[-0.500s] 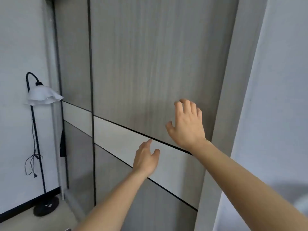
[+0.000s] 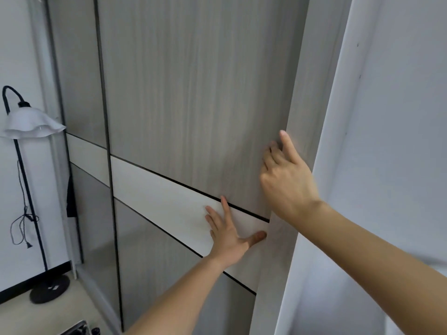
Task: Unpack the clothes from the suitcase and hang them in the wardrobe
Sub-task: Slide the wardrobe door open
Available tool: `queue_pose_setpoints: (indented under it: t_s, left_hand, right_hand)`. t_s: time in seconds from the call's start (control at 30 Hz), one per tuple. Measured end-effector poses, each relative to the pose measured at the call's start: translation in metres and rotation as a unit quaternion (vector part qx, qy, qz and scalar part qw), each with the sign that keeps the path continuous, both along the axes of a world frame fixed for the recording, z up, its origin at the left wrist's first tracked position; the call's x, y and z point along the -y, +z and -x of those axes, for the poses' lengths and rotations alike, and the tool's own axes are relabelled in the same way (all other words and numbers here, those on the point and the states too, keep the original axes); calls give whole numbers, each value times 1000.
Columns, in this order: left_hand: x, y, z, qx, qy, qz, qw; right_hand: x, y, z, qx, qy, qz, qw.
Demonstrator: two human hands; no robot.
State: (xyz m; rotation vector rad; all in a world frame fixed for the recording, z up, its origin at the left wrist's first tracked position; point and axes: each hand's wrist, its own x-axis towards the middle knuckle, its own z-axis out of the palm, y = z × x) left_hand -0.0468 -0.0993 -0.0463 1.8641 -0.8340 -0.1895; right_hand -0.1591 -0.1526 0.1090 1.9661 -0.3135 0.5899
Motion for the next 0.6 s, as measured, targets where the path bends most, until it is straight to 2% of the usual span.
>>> queue_pose_setpoints:
  t_s: [0.1,0.17,0.37,0.6]
  left_hand:
    - [7,-6,-7,7,12,31,999]
    - [10,-10,-10,6,17,42,999]
    - [9,-12,-24,7,16,63,998]
    - [-11,-9,-55,23,55,23,998]
  right_hand:
    - [0,-4,-7,-71,-67,50,994]
    - [-5,-8,-16,-90,-68,32,993]
    - [-13,-6,-30,-63,-50,-7,997]
    - [-29,-4,-56,-77,-73,-71,992]
